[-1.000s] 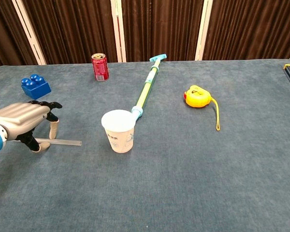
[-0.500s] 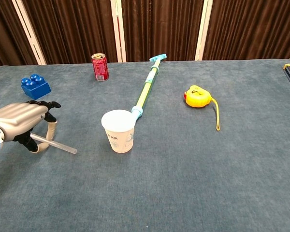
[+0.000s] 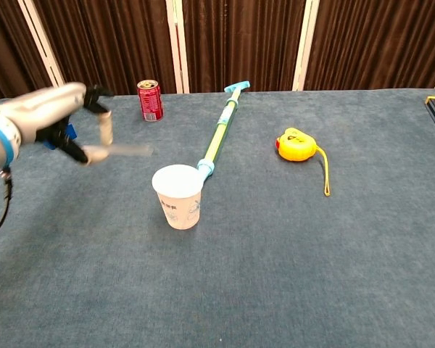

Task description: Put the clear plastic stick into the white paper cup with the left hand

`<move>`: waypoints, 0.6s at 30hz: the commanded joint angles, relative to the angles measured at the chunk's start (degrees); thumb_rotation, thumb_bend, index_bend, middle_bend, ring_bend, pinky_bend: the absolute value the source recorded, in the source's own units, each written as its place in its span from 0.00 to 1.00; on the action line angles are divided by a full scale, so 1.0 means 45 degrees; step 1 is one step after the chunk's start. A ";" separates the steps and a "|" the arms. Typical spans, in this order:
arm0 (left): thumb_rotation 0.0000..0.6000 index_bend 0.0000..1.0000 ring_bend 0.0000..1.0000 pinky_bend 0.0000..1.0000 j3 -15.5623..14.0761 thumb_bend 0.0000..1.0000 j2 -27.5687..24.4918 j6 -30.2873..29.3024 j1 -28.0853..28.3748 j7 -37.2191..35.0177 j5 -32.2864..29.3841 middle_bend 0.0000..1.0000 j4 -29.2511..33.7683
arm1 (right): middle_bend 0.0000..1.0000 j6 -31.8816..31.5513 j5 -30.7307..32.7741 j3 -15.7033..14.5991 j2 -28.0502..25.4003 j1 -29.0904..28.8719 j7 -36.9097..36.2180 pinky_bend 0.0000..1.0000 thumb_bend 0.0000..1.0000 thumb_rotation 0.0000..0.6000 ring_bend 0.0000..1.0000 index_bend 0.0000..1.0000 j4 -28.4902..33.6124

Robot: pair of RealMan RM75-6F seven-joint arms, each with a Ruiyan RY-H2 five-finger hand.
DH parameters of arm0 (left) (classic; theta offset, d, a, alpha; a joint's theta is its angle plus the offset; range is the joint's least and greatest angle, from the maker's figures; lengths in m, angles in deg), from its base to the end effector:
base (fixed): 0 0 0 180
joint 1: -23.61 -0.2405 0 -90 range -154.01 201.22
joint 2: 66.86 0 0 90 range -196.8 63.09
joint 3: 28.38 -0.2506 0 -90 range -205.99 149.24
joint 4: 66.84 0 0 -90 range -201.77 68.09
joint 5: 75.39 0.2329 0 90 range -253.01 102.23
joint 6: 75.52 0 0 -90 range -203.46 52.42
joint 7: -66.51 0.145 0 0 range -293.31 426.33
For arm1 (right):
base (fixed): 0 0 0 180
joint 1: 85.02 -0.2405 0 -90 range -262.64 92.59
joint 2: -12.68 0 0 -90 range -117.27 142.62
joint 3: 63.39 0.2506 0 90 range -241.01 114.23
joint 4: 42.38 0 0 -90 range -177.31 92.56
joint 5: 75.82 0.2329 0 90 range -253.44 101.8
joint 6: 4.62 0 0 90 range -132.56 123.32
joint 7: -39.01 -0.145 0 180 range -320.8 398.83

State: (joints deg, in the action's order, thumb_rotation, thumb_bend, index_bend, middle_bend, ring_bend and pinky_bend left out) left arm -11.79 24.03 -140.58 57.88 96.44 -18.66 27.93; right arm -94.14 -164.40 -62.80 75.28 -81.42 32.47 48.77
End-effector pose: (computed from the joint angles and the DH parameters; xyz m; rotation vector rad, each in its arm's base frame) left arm -0.1356 0.3232 -0.0193 -1.5940 -1.0729 -0.9777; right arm -0.3372 -0.1264 0.1488 1.2920 -0.9937 0.8929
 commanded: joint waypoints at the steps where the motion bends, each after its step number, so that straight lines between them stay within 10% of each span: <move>1: 1.00 0.59 0.00 0.00 0.1461 0.39 -0.0113 0.0390 0.0302 -0.1843 -0.1379 0.00 0.1519 | 0.00 0.0008 0.0006 -0.0001 -0.0005 -0.0002 -0.0016 0.00 0.15 1.00 0.00 0.09 0.0004; 9: 1.00 0.61 0.00 0.00 0.2999 0.39 0.0471 0.1760 0.0522 -0.5638 -0.3798 0.00 0.2945 | 0.00 0.0016 -0.0003 -0.0011 -0.0023 -0.0004 -0.0081 0.00 0.15 1.00 0.00 0.09 0.0002; 18: 1.00 0.61 0.00 0.00 0.2908 0.39 0.1089 0.2575 0.0467 -0.8121 -0.3650 0.00 0.2827 | 0.00 0.0025 -0.0025 -0.0025 -0.0049 -0.0011 -0.0189 0.00 0.15 1.00 0.00 0.09 -0.0024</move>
State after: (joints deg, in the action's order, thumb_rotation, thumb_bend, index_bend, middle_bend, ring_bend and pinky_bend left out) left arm 1.32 28.04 -130.09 60.14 62.05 -35.39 40.52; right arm -94.03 -164.51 -62.91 75.06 -81.46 31.62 48.66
